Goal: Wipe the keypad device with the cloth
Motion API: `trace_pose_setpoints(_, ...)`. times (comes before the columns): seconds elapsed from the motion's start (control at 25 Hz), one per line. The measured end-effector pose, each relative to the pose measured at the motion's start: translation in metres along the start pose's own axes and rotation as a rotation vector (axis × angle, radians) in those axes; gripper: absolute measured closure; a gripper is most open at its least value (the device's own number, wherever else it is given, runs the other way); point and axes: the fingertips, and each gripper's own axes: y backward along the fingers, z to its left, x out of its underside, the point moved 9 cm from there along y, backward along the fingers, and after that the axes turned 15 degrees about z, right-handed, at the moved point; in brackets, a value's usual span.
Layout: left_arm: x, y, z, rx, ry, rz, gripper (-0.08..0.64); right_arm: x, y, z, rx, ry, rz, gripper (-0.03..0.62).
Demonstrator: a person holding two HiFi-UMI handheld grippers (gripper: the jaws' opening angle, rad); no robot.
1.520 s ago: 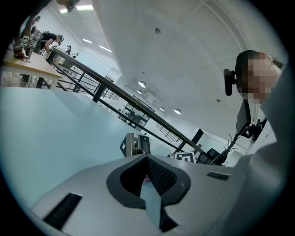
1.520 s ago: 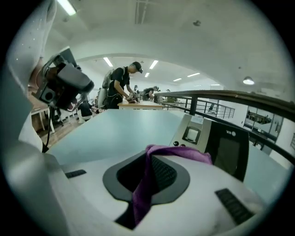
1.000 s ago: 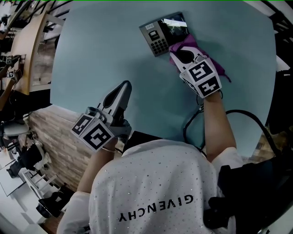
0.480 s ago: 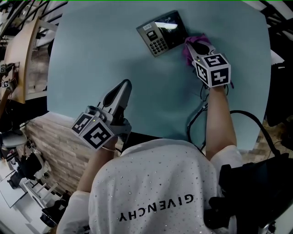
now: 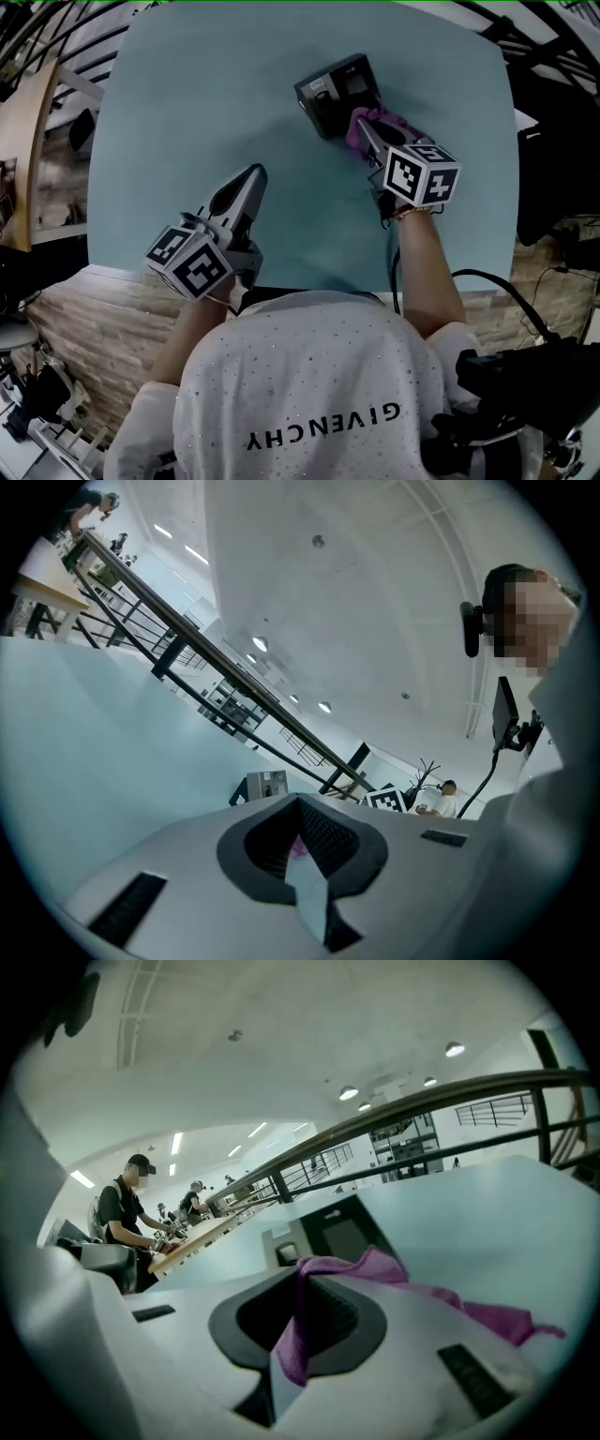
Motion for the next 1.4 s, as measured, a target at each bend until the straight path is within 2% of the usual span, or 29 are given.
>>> trace_pose_setpoints(0.08, -0.006, 0.009, 0.009, 0.026, -0.043, 0.011, 0.554, 0.002, -0.011, 0.028, -0.009, -0.009, 0.043, 0.566)
trace_pose_setpoints(0.24, -0.022, 0.031, 0.023, 0.069, -0.118, 0.026, 0.555, -0.009, -0.028, 0.074, 0.041, 0.037, 0.110, 0.566)
trace_pose_setpoints(0.48, -0.037, 0.067, 0.062, 0.151, -0.103, 0.073, 0.554, -0.054, -0.049, 0.129, 0.084, 0.111, 0.086, 0.566)
trace_pose_setpoints(0.6, -0.041, 0.074, 0.072, 0.180, -0.099, 0.072, 0.555, -0.060, -0.054, 0.129, 0.164, 0.122, 0.094, 0.566)
trace_pose_setpoints(0.76, -0.050, 0.075, 0.082, 0.200, -0.107, 0.065, 0.554, -0.045, -0.057, 0.111, 0.269, 0.089, 0.139, 0.566)
trace_pose_setpoints(0.96, -0.059, 0.068, 0.093, 0.240, -0.107, 0.071, 0.555, -0.020, -0.062, 0.098, 0.276, -0.043, 0.165, 0.566)
trace_pose_setpoints(1.2, -0.060, 0.046, 0.097, 0.294, -0.106, 0.095, 0.555, 0.010, -0.066, 0.088, 0.300, -0.096, 0.227, 0.566)
trace_pose_setpoints(1.4, -0.065, 0.042, 0.096, 0.315, -0.111, 0.115, 0.555, 0.027, -0.067, 0.088, 0.301, -0.157, 0.218, 0.566)
